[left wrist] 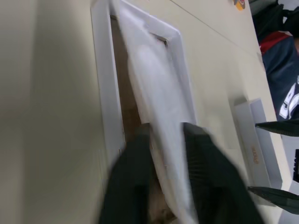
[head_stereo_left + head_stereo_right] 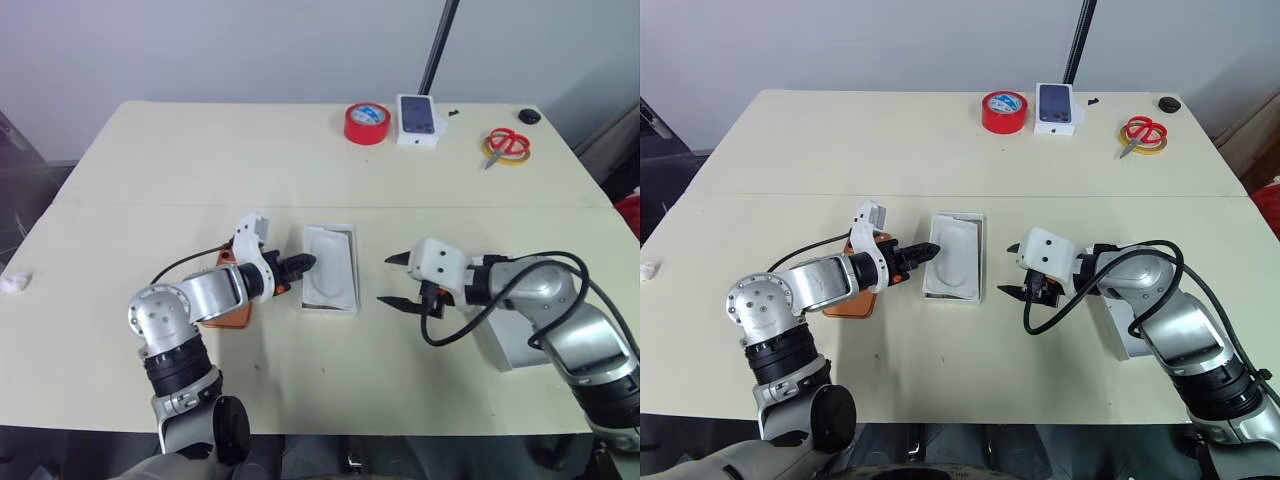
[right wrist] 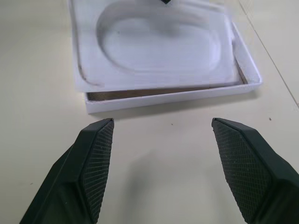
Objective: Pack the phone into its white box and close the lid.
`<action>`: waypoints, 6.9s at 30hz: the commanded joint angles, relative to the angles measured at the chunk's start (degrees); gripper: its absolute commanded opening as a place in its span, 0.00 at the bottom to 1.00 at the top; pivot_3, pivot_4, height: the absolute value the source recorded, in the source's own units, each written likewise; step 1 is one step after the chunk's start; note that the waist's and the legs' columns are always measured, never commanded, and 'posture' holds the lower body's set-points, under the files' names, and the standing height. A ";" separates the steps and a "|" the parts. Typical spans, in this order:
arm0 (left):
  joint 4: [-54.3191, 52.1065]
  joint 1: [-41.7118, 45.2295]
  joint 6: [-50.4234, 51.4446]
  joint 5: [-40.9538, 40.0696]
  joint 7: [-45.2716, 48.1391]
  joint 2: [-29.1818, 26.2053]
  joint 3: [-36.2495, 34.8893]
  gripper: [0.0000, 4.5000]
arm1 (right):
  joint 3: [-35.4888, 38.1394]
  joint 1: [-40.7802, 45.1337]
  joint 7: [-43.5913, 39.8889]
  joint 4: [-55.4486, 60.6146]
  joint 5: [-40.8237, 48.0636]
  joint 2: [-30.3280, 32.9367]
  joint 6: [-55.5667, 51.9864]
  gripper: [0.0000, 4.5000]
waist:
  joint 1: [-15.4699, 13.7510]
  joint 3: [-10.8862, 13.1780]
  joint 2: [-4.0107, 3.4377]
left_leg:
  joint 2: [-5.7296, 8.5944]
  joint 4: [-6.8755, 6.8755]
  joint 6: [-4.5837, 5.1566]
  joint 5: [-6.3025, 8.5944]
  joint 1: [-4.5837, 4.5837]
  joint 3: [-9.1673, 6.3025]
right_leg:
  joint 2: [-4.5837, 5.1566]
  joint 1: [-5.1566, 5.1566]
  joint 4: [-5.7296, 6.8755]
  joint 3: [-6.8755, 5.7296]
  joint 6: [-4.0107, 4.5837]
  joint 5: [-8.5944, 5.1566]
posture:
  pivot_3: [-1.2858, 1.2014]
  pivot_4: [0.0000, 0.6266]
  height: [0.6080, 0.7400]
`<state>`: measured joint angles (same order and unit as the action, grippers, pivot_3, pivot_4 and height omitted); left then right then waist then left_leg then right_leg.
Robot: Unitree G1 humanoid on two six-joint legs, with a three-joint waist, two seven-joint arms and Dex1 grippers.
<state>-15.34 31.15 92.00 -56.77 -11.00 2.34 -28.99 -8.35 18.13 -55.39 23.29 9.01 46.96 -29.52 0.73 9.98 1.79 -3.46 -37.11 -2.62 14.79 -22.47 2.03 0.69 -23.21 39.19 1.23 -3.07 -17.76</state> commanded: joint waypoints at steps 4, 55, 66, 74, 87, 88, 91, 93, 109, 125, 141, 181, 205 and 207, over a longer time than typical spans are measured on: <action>-1.58 -0.16 0.50 -1.30 1.46 -1.67 -0.67 0.98 | 0.88 1.37 1.18 -0.84 -0.76 -0.11 2.05 0.78 | 0.08 0.00 0.00 | 0.00 0.00 0.00 0.00 0.01 0.00 | -0.01 0.00 0.00 0.00 0.00 0.00 | 0.52 0.24 0.94; -8.53 -31.56 -28.72 4.05 30.20 -42.15 -3.52 1.00 | -20.24 23.92 11.76 -16.59 -14.96 -32.91 -5.01 0.01 | 0.54 0.02 -0.01 | -0.37 0.12 -0.48 0.05 -0.06 0.08 | 0.10 -0.23 0.01 0.00 0.04 0.00 | 0.52 0.24 0.94; 2.01 -19.70 -9.25 -2.09 22.38 -39.47 -2.74 1.00 | -33.16 31.15 10.63 -30.65 -23.22 -38.47 -4.91 0.01 | 0.50 0.02 0.04 | -0.34 0.09 -0.49 0.04 -0.08 0.08 | 0.13 -0.25 0.03 -0.03 0.05 0.00 | 0.52 0.24 0.94; 2.78 -17.06 -4.40 -1.51 23.60 -36.23 1.52 1.00 | -33.96 31.03 9.61 -32.14 -25.32 -39.70 -3.11 0.01 | 0.36 0.01 0.03 | -0.27 0.10 -0.50 0.04 -0.05 0.08 | 0.25 -0.21 0.04 -0.05 0.05 0.00 | 0.52 0.24 0.94; 2.01 -14.11 0.47 -4.00 23.89 -28.36 0.98 1.00 | -33.52 29.29 9.57 -31.01 -26.20 -40.32 -2.72 0.01 | 0.09 -0.04 0.02 | -0.14 0.08 -0.50 0.04 -0.02 0.07 | 0.44 -0.12 0.03 -0.13 0.04 0.00 | 0.52 0.24 0.94; 1.95 -14.01 0.50 -4.26 23.69 -27.95 0.73 1.00 | -33.48 29.22 9.57 -30.97 -26.23 -40.35 -2.76 0.01 | 0.09 -0.04 0.03 | -0.14 0.08 -0.50 0.04 -0.02 0.07 | 0.45 -0.11 0.03 -0.13 0.04 0.00 | 0.52 0.24 0.94; 1.47 -14.09 0.50 -4.40 23.07 -27.49 0.29 1.00 | -33.46 28.84 9.59 -30.71 -26.39 -40.40 -2.89 0.01 | 0.16 -0.04 0.03 | -0.13 0.07 -0.50 0.04 -0.02 0.06 | 0.45 -0.10 0.03 -0.13 0.03 0.00 | 0.52 0.24 0.94; 1.59 -14.05 0.50 -4.09 22.57 -27.47 -0.45 1.00 | -33.43 28.64 9.65 -30.69 -26.47 -40.45 -2.86 0.01 | 0.26 -0.04 0.03 | -0.13 0.07 -0.50 0.04 -0.02 0.04 | 0.45 -0.10 0.03 -0.14 0.03 0.00 | 0.52 0.24 0.94; 4.65 -13.69 0.50 -6.20 19.00 -26.55 -10.08 0.07 | -33.05 28.59 10.22 -30.92 -26.97 -40.72 -2.22 0.00 | 1.23 -0.06 0.10 | -0.18 0.10 -0.51 0.04 -0.04 0.00 | 0.44 -0.14 0.03 -0.19 0.03 0.00 | 0.52 0.24 0.94; 9.55 -2.21 -11.36 -35.81 -7.10 -19.46 -7.01 0.01 | -11.59 23.03 2.17 -6.75 -12.64 -26.87 -2.23 0.00 | -0.19 0.05 0.29 | -0.02 -0.05 -0.54 0.04 -0.64 -0.39 | 0.69 -0.38 -0.07 -0.64 -0.07 0.06 | 0.52 0.24 0.94; 17.42 0.95 -26.49 -35.85 -16.28 -8.67 15.39 0.01 | 2.17 9.26 3.64 -3.32 -5.95 -10.03 -5.35 0.00 | 0.03 0.08 0.24 | 0.51 -0.09 -0.59 -0.07 -0.76 -0.52 | 0.70 -0.38 -0.16 -0.55 -0.30 0.13 | 0.52 0.24 0.94; 9.16 4.86 -34.20 9.06 25.25 -40.87 40.93 0.01 | -10.42 15.76 10.42 -15.78 -17.58 -8.19 -5.38 0.00 | -0.12 0.12 0.16 | 0.69 -0.10 -0.76 -0.17 -0.86 -0.49 | 0.75 -0.40 -0.22 -0.57 -0.37 0.07 | 0.52 0.24 0.94; 16.91 14.08 -35.50 34.39 47.98 -17.17 61.61 0.01 | -5.61 2.26 6.24 1.51 -18.06 0.74 -13.24 0.00 | -2.02 0.08 0.09 | 0.84 -0.52 -0.22 0.13 -0.96 -0.53 | 0.88 -0.23 -0.21 -0.58 -0.63 -0.08 | 0.52 0.24 0.94; 17.70 14.28 -35.68 35.36 48.63 -15.08 62.14 0.01 | -3.66 -0.21 5.94 3.05 -17.83 2.64 -14.00 0.00 | -1.98 0.06 0.05 | 0.83 -0.72 -0.03 0.24 -0.97 -0.52 | 0.87 -0.16 -0.20 -0.56 -0.66 -0.09 | 0.52 0.24 0.94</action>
<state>2.86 45.17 56.87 -20.99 35.37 -15.38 30.29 -14.06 17.98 -48.84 22.09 -10.28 49.08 -43.68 -1.25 10.05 1.84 -2.63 -37.88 -2.61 15.06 -23.44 1.51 1.56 -23.34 38.99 0.66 -3.74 -17.86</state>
